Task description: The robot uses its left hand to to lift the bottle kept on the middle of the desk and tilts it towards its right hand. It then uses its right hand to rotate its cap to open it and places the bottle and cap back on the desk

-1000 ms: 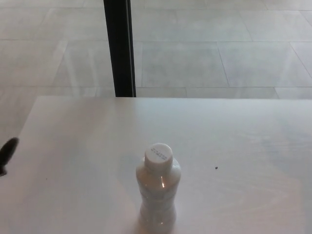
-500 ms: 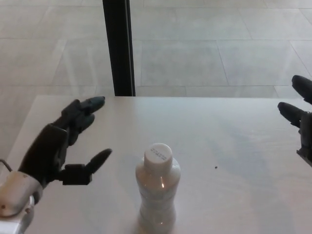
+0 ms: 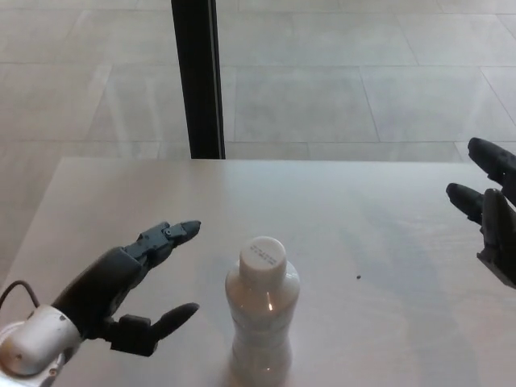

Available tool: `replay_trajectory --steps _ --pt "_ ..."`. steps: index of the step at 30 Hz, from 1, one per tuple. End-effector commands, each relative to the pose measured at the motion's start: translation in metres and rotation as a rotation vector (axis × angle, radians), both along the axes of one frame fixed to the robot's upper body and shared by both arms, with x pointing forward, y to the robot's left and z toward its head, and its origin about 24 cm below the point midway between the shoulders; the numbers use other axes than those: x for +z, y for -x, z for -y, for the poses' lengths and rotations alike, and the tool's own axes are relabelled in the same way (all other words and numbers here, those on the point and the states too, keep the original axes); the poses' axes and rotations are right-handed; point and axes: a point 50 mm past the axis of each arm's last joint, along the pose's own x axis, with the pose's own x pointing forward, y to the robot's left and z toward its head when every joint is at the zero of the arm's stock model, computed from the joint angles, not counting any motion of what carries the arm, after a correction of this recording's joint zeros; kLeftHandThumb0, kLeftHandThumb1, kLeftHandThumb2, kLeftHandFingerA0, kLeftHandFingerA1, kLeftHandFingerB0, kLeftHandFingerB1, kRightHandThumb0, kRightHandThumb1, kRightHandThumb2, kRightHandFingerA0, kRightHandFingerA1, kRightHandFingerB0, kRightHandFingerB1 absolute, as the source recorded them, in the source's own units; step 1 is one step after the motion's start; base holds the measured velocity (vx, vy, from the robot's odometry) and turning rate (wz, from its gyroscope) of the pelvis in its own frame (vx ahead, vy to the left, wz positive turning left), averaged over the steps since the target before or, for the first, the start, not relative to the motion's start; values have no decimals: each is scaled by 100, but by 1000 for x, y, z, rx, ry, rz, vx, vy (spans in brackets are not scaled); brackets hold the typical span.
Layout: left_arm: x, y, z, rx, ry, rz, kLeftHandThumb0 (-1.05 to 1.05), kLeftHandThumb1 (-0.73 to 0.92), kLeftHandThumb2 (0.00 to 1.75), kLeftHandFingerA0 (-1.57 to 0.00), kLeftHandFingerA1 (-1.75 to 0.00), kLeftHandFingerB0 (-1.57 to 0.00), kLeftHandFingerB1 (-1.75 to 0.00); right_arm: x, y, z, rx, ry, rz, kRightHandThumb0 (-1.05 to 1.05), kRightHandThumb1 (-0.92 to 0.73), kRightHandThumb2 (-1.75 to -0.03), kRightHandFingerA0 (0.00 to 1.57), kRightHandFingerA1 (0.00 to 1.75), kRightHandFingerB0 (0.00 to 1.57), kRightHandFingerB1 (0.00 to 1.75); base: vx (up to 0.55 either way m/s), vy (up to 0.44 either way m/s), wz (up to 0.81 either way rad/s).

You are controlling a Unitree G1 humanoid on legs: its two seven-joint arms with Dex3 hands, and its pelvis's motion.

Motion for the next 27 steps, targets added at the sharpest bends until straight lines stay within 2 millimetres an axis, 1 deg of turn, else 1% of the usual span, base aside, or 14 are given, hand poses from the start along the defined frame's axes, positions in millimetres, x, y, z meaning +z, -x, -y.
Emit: replay_trajectory --steps 1,5,7,12,16,24,25,26,27 --pt "-7 3 -5 -39 -92 -100 -95 68 61 0 0 0 0 -2 3 8 -45 16 -19 -72 -86 -67 27 46 25 29 0 0 0" --pt "-12 5 0 -56 -94 -106 -100 66 61 0 0 0 0 -3 3 6 -43 23 -25 -71 -85 -67 28 47 26 30 0 0 0" --pt "-16 6 4 -67 -91 -113 -100 65 60 0 0 0 0 -4 4 5 -44 32 -26 -72 -84 -66 30 47 27 30 0 0 0" --pt "-20 8 11 -62 -60 -125 -100 64 60 0 0 0 0 -7 4 4 -47 31 -31 -72 -84 -66 29 47 27 30 0 0 0" --pt "-26 16 20 -25 52 -103 -98 62 60 0 0 0 0 -8 5 2 -53 37 -29 -72 -84 -66 29 47 27 30 0 0 0" --pt "-39 25 24 11 86 -95 -99 61 59 0 0 0 0 -6 3 -2 -45 38 -22 -73 -84 -66 26 47 27 30 0 0 0" --pt "-40 26 24 13 83 -97 -100 49 80 0 0 0 0 -6 3 -2 -45 38 -21 -74 -84 -66 27 48 27 31 0 0 0" --pt "-42 27 24 20 79 -107 -101 61 59 0 0 0 0 -7 3 -1 -49 41 -21 -74 -84 -66 27 47 28 31 0 0 0" --pt "-45 30 24 17 91 -122 -101 60 59 0 0 0 0 -6 3 -1 -50 37 -21 -75 -84 -65 27 47 27 32 0 0 0"
